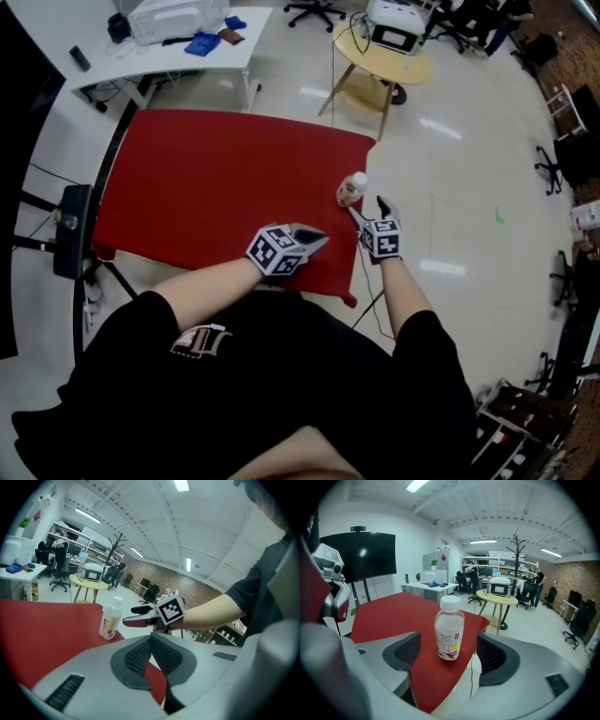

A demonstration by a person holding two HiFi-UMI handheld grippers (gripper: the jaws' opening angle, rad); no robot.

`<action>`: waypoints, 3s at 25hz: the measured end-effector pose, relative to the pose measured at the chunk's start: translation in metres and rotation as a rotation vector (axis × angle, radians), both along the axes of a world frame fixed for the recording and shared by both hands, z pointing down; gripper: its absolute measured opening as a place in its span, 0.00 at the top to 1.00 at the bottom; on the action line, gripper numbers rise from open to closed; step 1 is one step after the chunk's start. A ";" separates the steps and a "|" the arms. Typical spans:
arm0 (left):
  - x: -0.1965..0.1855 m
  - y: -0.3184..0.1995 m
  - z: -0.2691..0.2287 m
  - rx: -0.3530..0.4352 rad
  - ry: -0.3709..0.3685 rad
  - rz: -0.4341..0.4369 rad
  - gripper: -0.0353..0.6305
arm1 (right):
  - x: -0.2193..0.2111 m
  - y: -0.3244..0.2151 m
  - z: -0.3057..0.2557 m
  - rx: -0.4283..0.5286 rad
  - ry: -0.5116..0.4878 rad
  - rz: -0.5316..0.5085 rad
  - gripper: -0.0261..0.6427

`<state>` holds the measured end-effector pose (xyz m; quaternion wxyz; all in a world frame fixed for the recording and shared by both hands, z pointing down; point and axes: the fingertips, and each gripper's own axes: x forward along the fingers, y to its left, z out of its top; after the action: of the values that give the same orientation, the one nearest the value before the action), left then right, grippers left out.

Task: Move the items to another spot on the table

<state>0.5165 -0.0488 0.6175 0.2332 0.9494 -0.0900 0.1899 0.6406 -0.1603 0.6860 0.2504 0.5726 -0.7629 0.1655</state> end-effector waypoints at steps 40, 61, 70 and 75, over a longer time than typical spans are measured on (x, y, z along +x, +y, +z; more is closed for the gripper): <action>-0.314 -0.208 0.022 -0.002 -0.076 -0.366 0.96 | -0.317 -0.141 -0.003 -0.085 0.005 -0.200 0.50; -0.695 -0.236 0.055 -0.103 -0.146 -0.631 0.96 | -0.674 -0.217 0.016 -0.123 0.014 -0.428 0.50; -0.808 -0.218 0.060 -0.124 -0.159 -0.730 0.96 | -0.838 -0.246 0.010 -0.069 0.032 -0.560 0.50; -0.834 -0.204 0.060 -0.130 -0.163 -0.753 0.96 | -0.896 -0.251 0.029 -0.085 0.048 -0.610 0.50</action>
<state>-0.3178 -0.2533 0.6778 0.3382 0.8151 -0.4382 0.1712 -0.2555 -0.4114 0.7153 0.3304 0.3097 -0.8859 0.1011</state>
